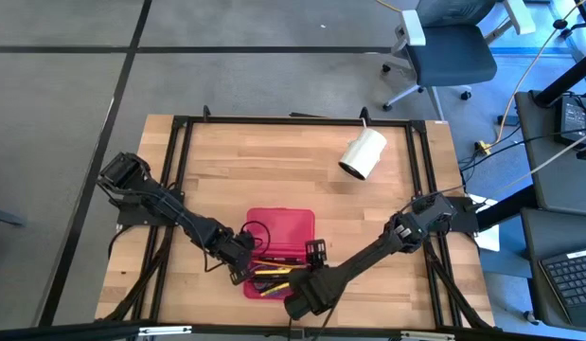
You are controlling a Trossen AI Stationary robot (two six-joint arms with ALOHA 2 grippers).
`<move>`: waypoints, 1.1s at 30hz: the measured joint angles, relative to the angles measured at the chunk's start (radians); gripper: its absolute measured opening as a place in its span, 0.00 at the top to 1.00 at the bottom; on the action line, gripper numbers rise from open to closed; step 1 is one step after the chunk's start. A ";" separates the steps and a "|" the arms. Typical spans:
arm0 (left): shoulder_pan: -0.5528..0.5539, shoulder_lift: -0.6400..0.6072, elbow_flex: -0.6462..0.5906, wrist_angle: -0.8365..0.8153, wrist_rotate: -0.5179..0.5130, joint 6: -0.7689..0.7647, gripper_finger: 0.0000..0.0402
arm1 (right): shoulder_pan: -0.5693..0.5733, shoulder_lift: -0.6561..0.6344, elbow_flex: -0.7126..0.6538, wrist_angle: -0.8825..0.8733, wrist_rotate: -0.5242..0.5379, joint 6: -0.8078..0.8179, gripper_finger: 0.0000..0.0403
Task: Pick & place school supplies into a supply box
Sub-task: Move the red supply box to the bottom center of the table
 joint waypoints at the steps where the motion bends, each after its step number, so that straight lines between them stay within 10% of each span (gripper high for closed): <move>1: 0.000 0.000 0.000 0.002 -0.001 0.004 0.83 | 0.000 0.000 0.000 0.000 -0.004 0.001 0.54; 10: -0.008 0.001 0.000 0.007 -0.010 0.003 0.83 | 0.047 -0.131 -0.109 0.000 0.033 0.053 0.70; 23: -0.013 0.002 -0.002 0.022 -0.013 0.001 0.83 | 0.065 -0.857 -1.089 0.688 0.087 0.089 0.98; 33: 0.000 0.003 -0.003 0.043 -0.001 -0.052 0.83 | 0.074 -1.375 -1.647 1.224 0.189 0.070 0.90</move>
